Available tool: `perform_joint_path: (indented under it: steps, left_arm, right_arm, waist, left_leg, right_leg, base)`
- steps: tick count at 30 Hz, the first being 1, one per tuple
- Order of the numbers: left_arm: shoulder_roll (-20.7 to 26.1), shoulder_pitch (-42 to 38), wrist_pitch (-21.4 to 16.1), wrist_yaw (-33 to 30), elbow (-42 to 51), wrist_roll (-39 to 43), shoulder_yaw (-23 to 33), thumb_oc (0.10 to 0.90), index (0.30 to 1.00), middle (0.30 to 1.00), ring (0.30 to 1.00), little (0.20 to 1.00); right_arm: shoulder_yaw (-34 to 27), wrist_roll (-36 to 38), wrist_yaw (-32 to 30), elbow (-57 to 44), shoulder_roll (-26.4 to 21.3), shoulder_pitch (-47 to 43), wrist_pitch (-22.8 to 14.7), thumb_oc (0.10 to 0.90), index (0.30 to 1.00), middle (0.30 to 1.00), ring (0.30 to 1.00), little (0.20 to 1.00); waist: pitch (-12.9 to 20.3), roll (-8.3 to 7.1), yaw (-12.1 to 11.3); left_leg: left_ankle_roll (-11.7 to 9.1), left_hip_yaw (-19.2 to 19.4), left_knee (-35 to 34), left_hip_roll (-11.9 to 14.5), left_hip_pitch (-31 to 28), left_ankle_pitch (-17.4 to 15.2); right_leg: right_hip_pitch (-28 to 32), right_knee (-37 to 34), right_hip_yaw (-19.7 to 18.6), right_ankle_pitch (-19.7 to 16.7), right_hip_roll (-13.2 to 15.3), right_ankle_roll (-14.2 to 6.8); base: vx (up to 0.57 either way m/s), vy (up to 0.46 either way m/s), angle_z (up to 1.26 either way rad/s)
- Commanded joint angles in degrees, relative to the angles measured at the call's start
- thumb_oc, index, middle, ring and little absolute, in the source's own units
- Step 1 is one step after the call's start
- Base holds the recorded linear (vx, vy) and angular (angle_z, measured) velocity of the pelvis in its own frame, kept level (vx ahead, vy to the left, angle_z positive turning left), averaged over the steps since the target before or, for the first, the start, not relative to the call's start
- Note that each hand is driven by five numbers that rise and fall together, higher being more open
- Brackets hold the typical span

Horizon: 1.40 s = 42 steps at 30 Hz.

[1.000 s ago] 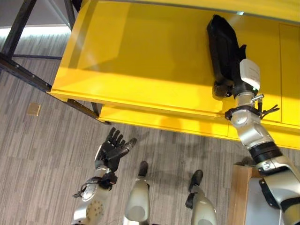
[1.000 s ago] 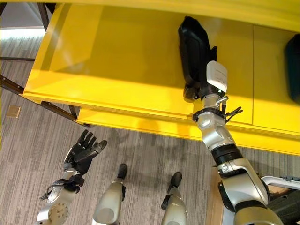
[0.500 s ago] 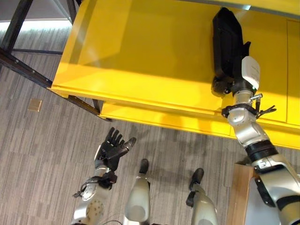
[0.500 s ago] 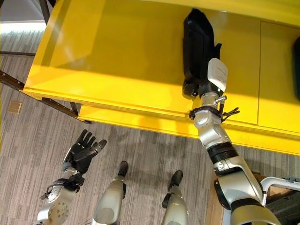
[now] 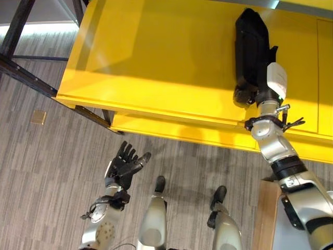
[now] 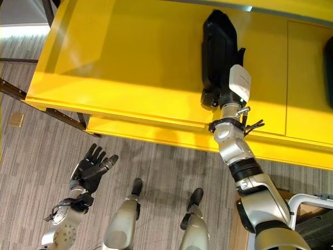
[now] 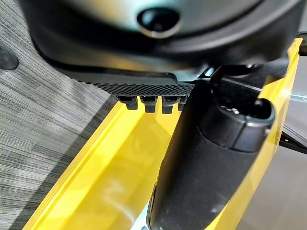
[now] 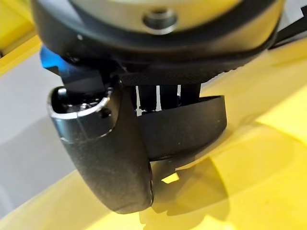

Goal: Move parts from the plastic box to the shelf.

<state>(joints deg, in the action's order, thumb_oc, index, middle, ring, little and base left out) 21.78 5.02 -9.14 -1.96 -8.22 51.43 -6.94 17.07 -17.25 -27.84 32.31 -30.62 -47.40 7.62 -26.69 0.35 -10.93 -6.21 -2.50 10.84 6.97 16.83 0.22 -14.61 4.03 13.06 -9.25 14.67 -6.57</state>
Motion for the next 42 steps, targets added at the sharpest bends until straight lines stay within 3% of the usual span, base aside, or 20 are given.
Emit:
perform_joint_path:
  steps: [1, 21, 42]
  left_arm:
    - [3.5, 1.2, -5.4, 0.9, 6.0, 0.2, 0.7, 0.9, 1.0, 1.0, 1.0, 1.0]
    - [3.6, 1.5, -5.3, 0.4, 6.5, 0.1, 1.9, 0.9, 1.0, 1.0, 1.0, 1.0]
    - [2.1, 1.1, -4.3, -0.6, 5.4, -2.1, 2.6, 0.9, 1.0, 1.0, 1.0, 1.0]
  right_arm:
    - [0.5, 0.6, 0.4, -5.5, -2.1, -7.4, -4.7, 0.9, 1.0, 1.0, 1.0, 1.0]
    - [1.5, -3.9, 3.2, -16.2, -3.2, -6.5, -5.7, 0.9, 1.0, 1.0, 1.0, 1.0]
    - [-6.4, -10.8, 1.4, -37.8, -3.5, 3.1, -8.6, 0.9, 1.0, 1.0, 1.0, 1.0]
  waist:
    - [2.3, 0.21, -0.2]
    - [2.3, -0.38, 0.0]
    - [4.8, -1.31, 2.2]
  left_leg:
    - [1.9, 1.5, -1.2, 1.2, 0.0, 2.4]
    - [2.1, 1.4, -1.1, 1.1, 0.0, 2.3]
    - [1.8, 2.5, -2.5, 2.1, -2.9, 2.1]
  right_leg:
    - [2.6, 8.8, -0.1, 4.5, 2.9, -1.1]
    - [2.3, 9.3, 0.0, 4.4, 3.1, -1.2]
    - [3.5, 8.4, -0.9, 4.5, 2.1, -1.3]
  base:
    - [0.0, 0.0, 0.0]
    - [0.0, 0.0, 0.0]
    - [0.01, -0.007, -0.02]
